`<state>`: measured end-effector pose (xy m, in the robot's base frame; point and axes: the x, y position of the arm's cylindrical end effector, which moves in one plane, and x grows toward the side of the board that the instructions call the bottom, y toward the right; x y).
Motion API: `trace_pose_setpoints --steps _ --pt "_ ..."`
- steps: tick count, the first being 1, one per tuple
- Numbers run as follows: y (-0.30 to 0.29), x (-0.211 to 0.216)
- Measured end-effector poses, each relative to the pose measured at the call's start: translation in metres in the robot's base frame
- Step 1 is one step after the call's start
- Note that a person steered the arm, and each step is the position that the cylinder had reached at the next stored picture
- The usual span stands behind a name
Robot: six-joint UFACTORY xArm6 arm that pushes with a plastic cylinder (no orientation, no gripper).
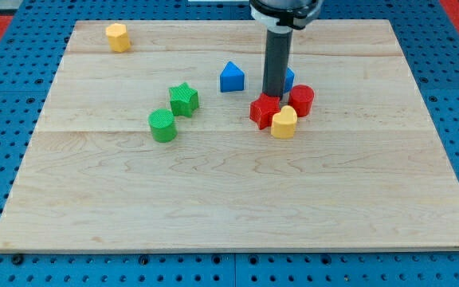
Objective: Push the red circle to the top center
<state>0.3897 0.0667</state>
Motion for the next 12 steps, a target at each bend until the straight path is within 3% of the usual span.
trace_pose_setpoints --steps 1,3,5,7,8,9,10,11,12 --pt "0.004 0.025" --pt "0.084 -0.027" --pt "0.128 -0.058" --pt "0.095 -0.085" --pt "0.139 -0.086" --pt "0.136 -0.109" --pt "0.047 -0.113" --pt "0.001 -0.113" --pt "0.064 -0.094"
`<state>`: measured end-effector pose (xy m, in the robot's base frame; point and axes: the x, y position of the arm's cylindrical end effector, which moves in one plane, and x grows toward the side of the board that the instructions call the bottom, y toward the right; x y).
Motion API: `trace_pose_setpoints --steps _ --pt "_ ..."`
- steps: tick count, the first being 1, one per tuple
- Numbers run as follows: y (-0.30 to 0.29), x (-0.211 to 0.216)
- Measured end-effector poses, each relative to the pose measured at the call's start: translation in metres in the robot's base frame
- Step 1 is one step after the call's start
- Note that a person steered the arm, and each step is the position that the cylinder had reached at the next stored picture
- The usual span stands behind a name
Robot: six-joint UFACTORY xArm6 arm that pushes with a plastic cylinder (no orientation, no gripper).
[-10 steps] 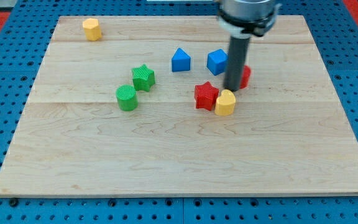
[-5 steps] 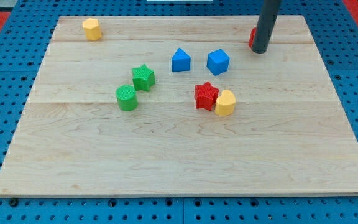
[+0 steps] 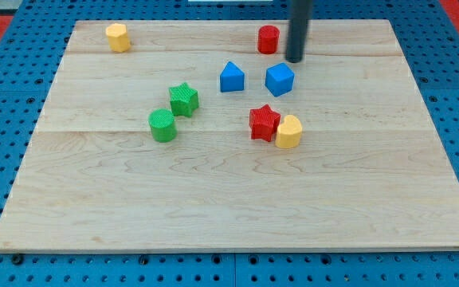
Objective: Push the red circle to the top center
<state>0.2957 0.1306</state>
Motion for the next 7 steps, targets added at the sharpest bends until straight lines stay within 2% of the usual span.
trace_pose_setpoints --steps 1,3,4,5,7 --pt "0.004 -0.025" --pt "-0.085 -0.058" --pt "-0.083 -0.058" --pt "-0.053 -0.092" --pt "-0.089 -0.082"
